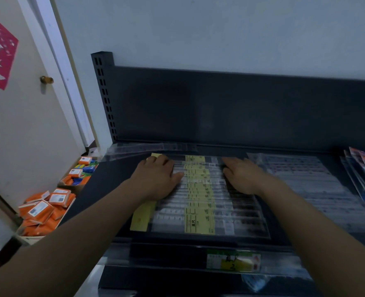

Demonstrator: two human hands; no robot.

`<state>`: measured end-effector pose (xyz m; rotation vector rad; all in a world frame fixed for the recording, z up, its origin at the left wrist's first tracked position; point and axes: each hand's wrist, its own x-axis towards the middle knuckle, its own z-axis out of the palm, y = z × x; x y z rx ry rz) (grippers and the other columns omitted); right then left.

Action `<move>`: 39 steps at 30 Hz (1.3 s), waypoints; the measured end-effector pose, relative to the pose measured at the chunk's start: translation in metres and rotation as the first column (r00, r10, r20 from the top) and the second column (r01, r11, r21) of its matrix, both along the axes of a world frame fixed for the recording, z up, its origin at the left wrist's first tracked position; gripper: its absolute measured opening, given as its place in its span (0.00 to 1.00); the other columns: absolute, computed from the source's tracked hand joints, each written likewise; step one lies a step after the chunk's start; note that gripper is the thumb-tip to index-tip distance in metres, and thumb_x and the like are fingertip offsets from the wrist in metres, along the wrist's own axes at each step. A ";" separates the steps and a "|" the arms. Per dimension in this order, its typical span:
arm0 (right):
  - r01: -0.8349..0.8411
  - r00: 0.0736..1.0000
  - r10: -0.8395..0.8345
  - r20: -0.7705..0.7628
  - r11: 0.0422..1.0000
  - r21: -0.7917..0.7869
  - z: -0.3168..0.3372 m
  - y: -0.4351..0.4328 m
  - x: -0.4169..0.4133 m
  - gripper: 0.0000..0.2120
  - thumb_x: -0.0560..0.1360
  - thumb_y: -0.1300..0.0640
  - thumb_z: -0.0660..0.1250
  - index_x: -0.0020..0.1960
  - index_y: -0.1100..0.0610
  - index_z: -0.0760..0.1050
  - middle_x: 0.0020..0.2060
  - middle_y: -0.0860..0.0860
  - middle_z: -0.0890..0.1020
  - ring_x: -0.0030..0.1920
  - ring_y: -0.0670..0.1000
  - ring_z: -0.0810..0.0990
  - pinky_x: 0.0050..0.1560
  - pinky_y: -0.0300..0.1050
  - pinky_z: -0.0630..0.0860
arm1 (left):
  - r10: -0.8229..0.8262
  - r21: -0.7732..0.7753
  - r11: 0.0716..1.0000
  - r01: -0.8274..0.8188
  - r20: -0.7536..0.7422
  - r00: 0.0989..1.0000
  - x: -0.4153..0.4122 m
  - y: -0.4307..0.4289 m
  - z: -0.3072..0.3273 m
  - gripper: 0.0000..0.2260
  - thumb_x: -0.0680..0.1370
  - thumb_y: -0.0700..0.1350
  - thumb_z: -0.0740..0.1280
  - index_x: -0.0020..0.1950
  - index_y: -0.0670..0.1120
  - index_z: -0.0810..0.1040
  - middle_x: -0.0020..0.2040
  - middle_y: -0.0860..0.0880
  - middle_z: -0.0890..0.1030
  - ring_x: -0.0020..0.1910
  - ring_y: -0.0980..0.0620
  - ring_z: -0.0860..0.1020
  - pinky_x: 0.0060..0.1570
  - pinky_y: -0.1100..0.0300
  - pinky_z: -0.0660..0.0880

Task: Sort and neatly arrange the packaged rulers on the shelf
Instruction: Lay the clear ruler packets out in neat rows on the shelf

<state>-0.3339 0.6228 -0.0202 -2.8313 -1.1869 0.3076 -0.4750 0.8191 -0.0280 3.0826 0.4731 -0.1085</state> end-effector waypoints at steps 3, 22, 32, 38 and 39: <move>0.014 1.000 -0.015 0.004 0.999 0.050 -0.002 -0.002 0.002 0.19 0.83 0.54 0.48 0.72 0.57 0.63 0.68 0.56 0.70 0.65 0.56 0.70 0.68 0.45 0.60 | 0.002 -0.087 0.996 0.000 0.020 1.000 -0.001 0.001 -0.004 0.28 0.81 0.62 0.46 0.76 0.48 0.59 0.76 0.46 0.58 0.73 0.43 0.60 0.72 0.47 0.59; 0.000 1.000 -0.006 0.015 0.938 0.347 0.009 0.017 0.005 0.20 0.81 0.55 0.58 0.71 0.57 0.67 0.67 0.55 0.73 0.64 0.54 0.72 0.61 0.41 0.69 | 0.087 -0.105 0.992 -0.068 0.197 0.977 0.016 0.039 0.007 0.19 0.82 0.53 0.53 0.70 0.47 0.69 0.65 0.44 0.73 0.63 0.42 0.72 0.60 0.50 0.70; -0.071 0.989 0.114 -0.090 0.920 0.385 0.017 0.095 0.010 0.19 0.80 0.53 0.60 0.71 0.54 0.68 0.69 0.51 0.71 0.67 0.51 0.70 0.61 0.38 0.66 | 0.207 -0.041 0.978 -0.204 0.085 0.975 0.012 0.122 0.015 0.18 0.80 0.54 0.61 0.69 0.50 0.71 0.67 0.45 0.74 0.64 0.43 0.73 0.60 0.49 0.72; -0.147 0.981 0.176 -0.078 0.947 0.284 0.011 0.133 0.021 0.18 0.80 0.54 0.62 0.69 0.54 0.70 0.67 0.51 0.73 0.64 0.52 0.73 0.62 0.45 0.71 | 0.198 -0.085 0.977 -0.198 -0.007 0.980 0.019 0.137 0.019 0.24 0.77 0.56 0.65 0.71 0.50 0.70 0.66 0.45 0.71 0.64 0.44 0.72 0.63 0.47 0.70; -0.151 0.981 0.179 -0.078 0.948 0.281 0.010 0.137 0.023 0.17 0.79 0.55 0.63 0.67 0.54 0.72 0.65 0.51 0.75 0.62 0.52 0.74 0.61 0.44 0.71 | 0.188 -0.108 0.976 -0.188 -0.011 0.982 0.020 0.138 0.020 0.22 0.77 0.55 0.66 0.69 0.49 0.72 0.65 0.45 0.72 0.62 0.44 0.73 0.61 0.49 0.71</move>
